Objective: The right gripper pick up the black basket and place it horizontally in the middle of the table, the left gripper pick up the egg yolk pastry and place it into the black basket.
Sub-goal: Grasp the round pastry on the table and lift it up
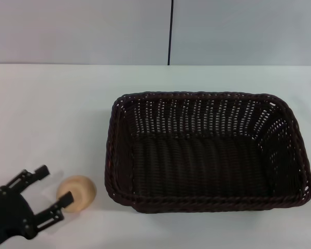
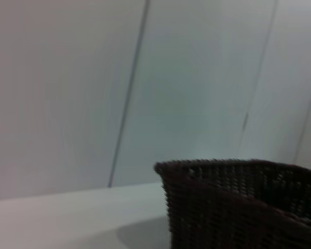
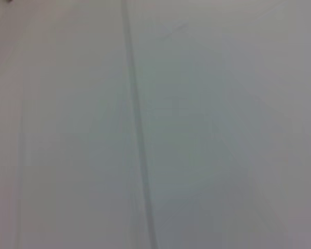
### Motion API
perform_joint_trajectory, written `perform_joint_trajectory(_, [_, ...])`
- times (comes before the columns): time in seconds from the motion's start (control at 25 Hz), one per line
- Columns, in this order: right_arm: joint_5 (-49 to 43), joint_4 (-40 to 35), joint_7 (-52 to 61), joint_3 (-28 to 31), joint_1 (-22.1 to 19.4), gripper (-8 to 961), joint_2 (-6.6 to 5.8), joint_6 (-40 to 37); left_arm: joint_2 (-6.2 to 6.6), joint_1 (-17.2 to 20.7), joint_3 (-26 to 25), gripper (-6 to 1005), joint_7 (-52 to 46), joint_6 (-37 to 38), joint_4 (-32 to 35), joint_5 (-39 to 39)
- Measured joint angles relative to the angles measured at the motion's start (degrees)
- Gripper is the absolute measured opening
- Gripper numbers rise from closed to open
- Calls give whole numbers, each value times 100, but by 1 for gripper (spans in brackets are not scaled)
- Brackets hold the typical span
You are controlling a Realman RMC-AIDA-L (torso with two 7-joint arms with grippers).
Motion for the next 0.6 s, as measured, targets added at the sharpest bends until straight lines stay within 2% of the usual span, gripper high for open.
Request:
perform_joint_trajectory(0.2, [279, 808, -195, 241, 112, 791, -13, -474, -32, -145, 70, 860, 162, -325, -245, 133])
perform_joint_trajectory(0.32, [283, 994, -201, 321, 142, 791, -16, -609, -35, -277, 72, 860, 440, -611, -479, 156])
perform_joint_trajectory(0.6, [293, 1248, -196, 367, 157, 791, -14, -658, -35, -365, 51, 852, 498, -925, -504, 154])
